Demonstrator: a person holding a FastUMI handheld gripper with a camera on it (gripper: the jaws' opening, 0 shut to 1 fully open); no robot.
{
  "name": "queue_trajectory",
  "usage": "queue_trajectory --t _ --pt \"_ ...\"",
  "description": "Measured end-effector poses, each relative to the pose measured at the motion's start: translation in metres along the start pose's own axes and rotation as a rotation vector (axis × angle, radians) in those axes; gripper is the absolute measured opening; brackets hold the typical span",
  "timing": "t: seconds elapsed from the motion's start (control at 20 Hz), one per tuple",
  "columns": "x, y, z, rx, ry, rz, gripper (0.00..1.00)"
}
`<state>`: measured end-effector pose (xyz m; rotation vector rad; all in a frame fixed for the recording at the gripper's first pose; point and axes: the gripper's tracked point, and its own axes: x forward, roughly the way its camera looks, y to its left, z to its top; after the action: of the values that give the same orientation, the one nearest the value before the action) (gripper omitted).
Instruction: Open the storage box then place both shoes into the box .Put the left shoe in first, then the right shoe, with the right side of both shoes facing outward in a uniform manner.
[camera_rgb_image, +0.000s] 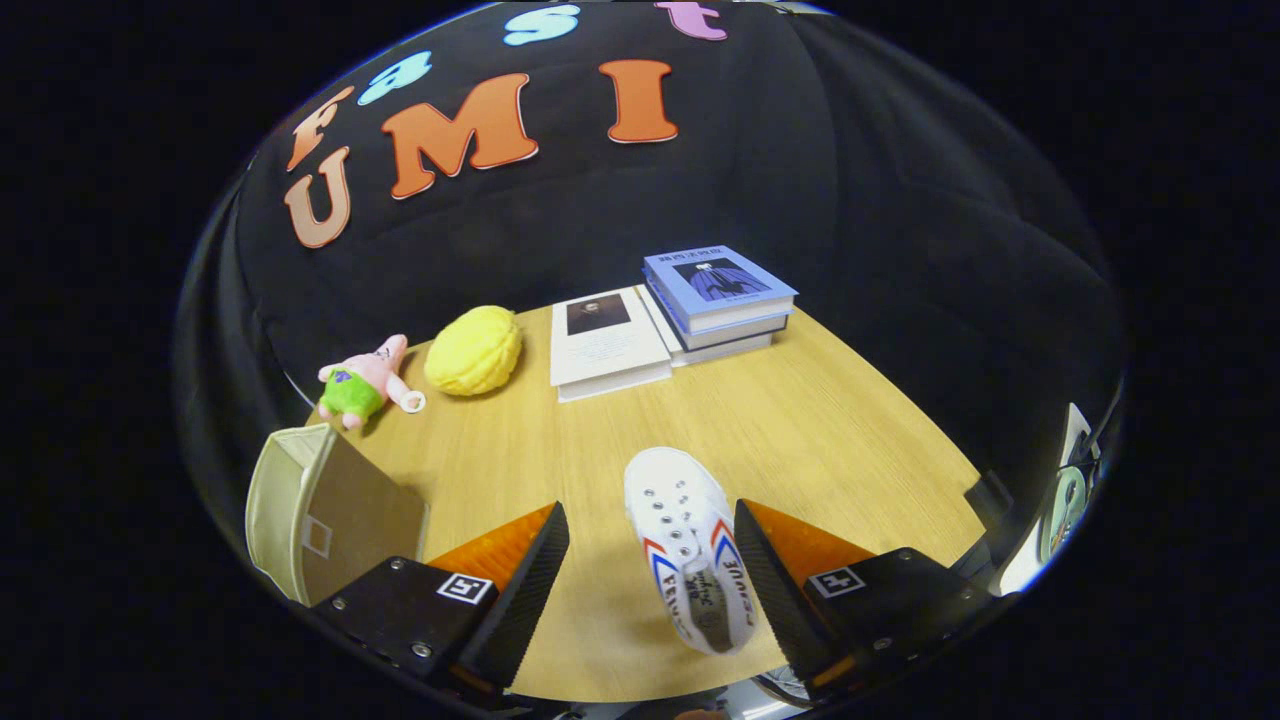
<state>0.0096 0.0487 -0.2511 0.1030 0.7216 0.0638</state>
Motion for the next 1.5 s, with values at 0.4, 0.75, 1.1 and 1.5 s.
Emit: queue_trajectory --t 0.4,0.75,1.1,1.5 --pt "0.036 -0.049 -0.06 0.009 0.141 -0.037 0.98" --pt "0.056 -0.05 -0.087 0.024 0.213 -0.006 0.7" --pt "0.06 -0.044 -0.082 0.063 0.195 -0.01 0.09" --pt "0.023 -0.017 -0.048 0.108 0.131 -0.05 0.0"
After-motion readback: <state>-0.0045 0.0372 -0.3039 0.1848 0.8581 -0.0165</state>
